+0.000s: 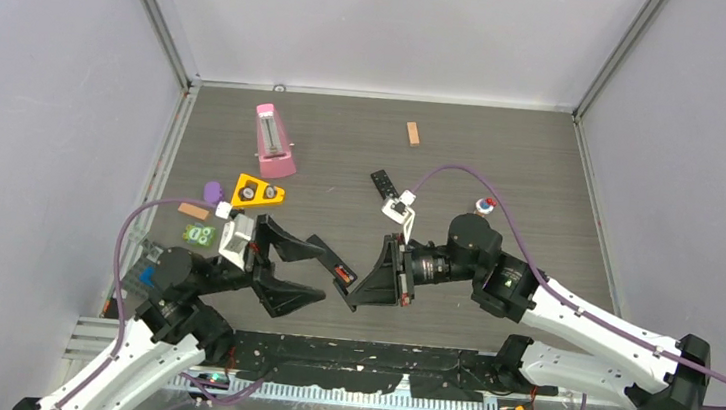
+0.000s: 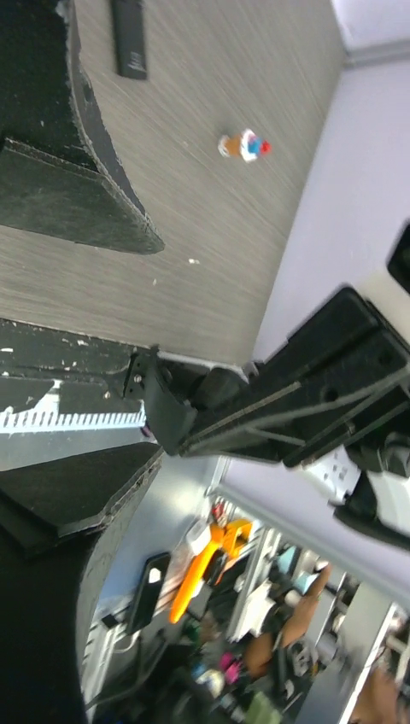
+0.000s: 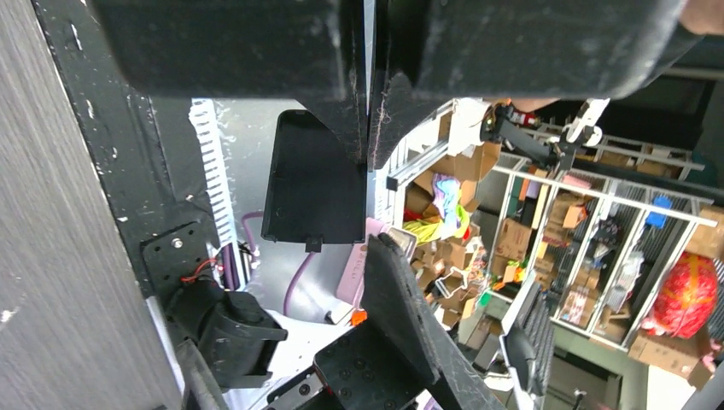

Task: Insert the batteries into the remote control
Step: Adjust the battery cover.

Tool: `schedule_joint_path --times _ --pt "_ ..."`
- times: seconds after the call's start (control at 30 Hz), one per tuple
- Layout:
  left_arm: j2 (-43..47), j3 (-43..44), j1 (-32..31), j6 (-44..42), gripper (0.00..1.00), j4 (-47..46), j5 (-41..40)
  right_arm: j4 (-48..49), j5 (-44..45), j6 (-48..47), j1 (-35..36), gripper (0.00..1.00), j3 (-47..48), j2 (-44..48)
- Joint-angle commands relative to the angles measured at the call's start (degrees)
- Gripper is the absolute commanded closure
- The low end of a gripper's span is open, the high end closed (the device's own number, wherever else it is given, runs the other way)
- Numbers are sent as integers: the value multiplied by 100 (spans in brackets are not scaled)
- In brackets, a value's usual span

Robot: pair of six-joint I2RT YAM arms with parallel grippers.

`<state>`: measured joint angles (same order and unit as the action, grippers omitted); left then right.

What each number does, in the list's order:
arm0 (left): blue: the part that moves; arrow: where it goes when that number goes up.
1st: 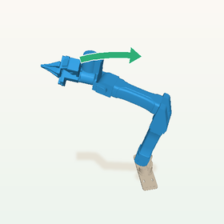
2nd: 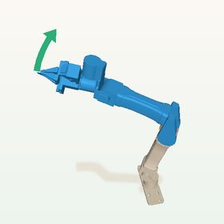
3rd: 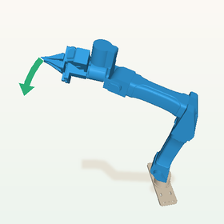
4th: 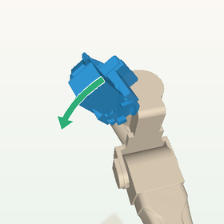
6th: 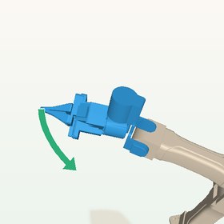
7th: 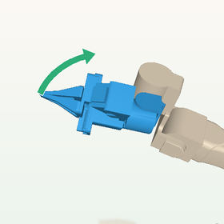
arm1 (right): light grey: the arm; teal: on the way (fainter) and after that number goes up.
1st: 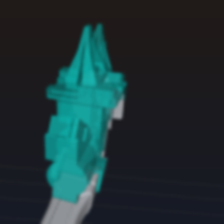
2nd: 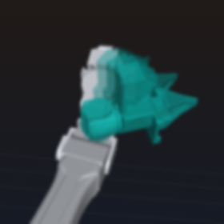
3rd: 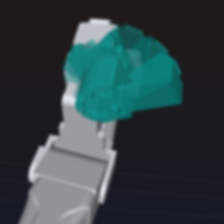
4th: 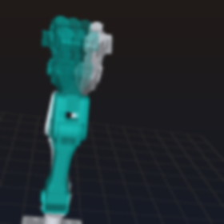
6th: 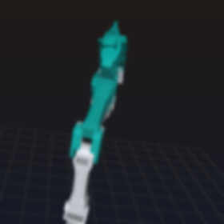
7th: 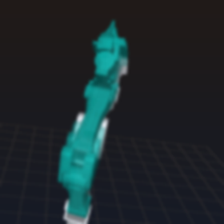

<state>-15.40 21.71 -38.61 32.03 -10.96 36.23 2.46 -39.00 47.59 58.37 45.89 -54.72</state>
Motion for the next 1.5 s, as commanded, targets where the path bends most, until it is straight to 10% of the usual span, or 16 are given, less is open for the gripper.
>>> schedule_joint_path --times 0.0,1.0,1.2,1.33,1.47 --pt "-592 730 -15 -745 18 -160 1457 388 -606 84 -19 95 146 148" --pt "-2079 2049 -8 -1642 58 498 3603 1724 -1521 1207 -18 95 626 -872" --pt "-2083 2050 -17 -1685 100 532 3623 1708 -1574 1173 -19 95 662 -959" --pt "-2052 1982 -12 -1800 100 707 3498 1731 -1584 1207 -30 95 675 -1009" --pt "-2007 1939 -6 -1904 100 1068 3008 1541 -1437 1135 -149 67 601 -949"
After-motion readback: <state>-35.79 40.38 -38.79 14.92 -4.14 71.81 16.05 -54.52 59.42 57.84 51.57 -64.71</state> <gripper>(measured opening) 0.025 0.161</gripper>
